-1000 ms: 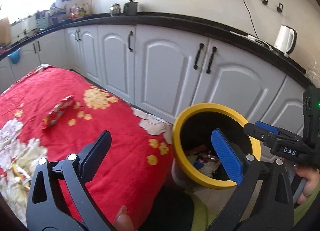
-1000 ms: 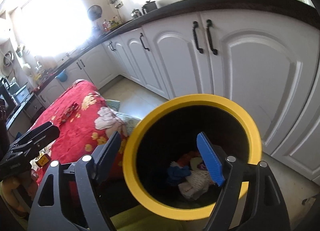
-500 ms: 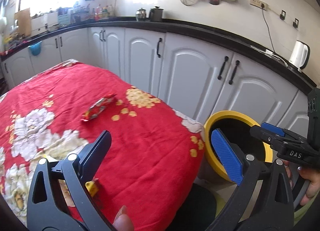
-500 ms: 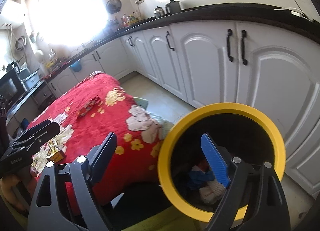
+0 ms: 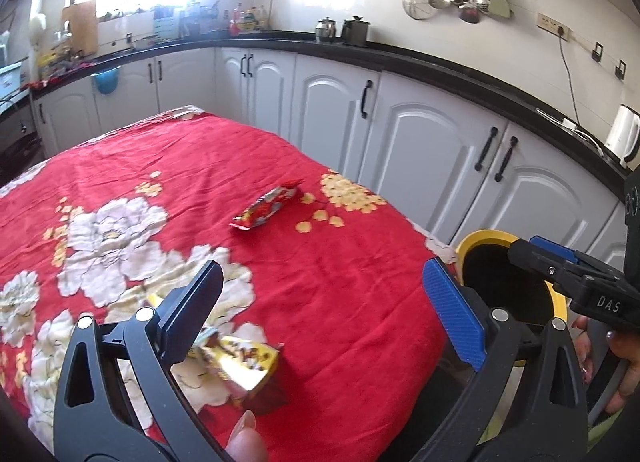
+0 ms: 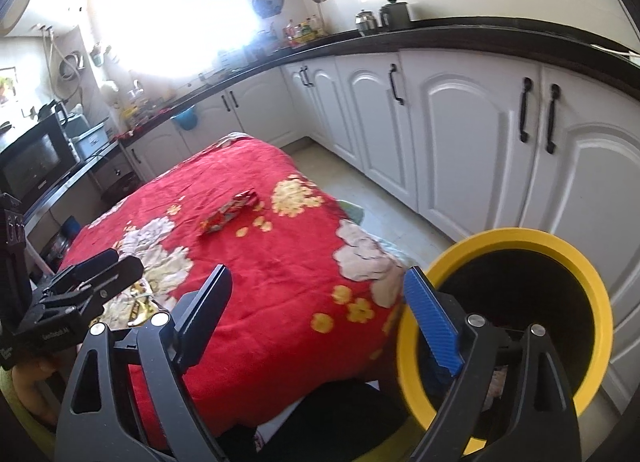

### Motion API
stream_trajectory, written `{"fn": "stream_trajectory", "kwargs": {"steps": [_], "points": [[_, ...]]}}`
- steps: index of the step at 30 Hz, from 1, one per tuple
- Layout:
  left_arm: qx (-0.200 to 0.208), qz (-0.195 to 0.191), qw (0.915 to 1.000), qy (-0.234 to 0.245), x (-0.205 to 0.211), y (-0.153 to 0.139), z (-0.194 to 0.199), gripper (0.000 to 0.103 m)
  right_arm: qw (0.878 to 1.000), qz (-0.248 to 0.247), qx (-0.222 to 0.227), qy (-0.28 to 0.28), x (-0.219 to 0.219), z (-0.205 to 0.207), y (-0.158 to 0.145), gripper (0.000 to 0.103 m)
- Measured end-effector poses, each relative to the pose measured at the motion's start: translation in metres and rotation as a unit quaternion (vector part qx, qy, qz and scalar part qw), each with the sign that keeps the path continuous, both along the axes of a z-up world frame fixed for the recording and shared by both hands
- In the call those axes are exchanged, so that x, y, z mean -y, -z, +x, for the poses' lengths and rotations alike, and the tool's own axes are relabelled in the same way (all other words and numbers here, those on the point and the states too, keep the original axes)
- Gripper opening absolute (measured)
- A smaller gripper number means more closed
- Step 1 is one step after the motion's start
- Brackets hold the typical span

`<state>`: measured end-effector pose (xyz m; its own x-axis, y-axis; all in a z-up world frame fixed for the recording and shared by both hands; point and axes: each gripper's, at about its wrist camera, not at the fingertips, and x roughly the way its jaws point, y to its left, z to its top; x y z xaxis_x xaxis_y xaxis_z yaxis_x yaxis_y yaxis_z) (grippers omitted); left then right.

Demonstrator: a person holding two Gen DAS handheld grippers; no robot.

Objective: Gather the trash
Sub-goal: 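Move both tools back over the yellow snack box and red wrapper, then grasp the yellow snack box with the left tool while the right tool grasps the red wrapper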

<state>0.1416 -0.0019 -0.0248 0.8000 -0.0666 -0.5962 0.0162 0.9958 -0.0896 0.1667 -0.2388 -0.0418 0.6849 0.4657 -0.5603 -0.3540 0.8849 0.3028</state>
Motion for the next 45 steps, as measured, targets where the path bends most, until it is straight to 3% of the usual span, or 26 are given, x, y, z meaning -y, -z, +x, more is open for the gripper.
{"fn": "stream_trajectory", "kwargs": {"steps": [11,18,28,33,38,45], "points": [[-0.024,-0.009,0.9984,-0.05,-0.04,0.011,-0.006,0.092,0.999,-0.004,-0.002,-0.032,-0.045,0.018,-0.005,0.087],[-0.072,-0.068,0.9887,-0.113,-0.079,0.028,-0.003,0.092,0.998,-0.007,-0.019,-0.057,-0.082,0.045,-0.003,0.087],[-0.11,-0.147,0.9718,-0.149,-0.101,0.056,-0.002,0.091,0.995,-0.005,-0.066,-0.078,-0.133,0.089,0.014,0.087],[-0.128,-0.177,0.9626,-0.161,-0.107,0.071,0.0,0.078,0.993,-0.018,-0.077,-0.083,-0.153,0.107,0.023,0.087],[-0.117,-0.192,0.9614,-0.159,-0.107,0.074,0.003,0.067,0.992,-0.021,-0.095,-0.082,-0.172,0.126,0.034,0.087],[-0.106,-0.168,0.9682,-0.152,-0.102,0.08,0.012,0.048,0.989,-0.034,-0.123,-0.076,-0.201,0.152,0.05,0.083]]}}
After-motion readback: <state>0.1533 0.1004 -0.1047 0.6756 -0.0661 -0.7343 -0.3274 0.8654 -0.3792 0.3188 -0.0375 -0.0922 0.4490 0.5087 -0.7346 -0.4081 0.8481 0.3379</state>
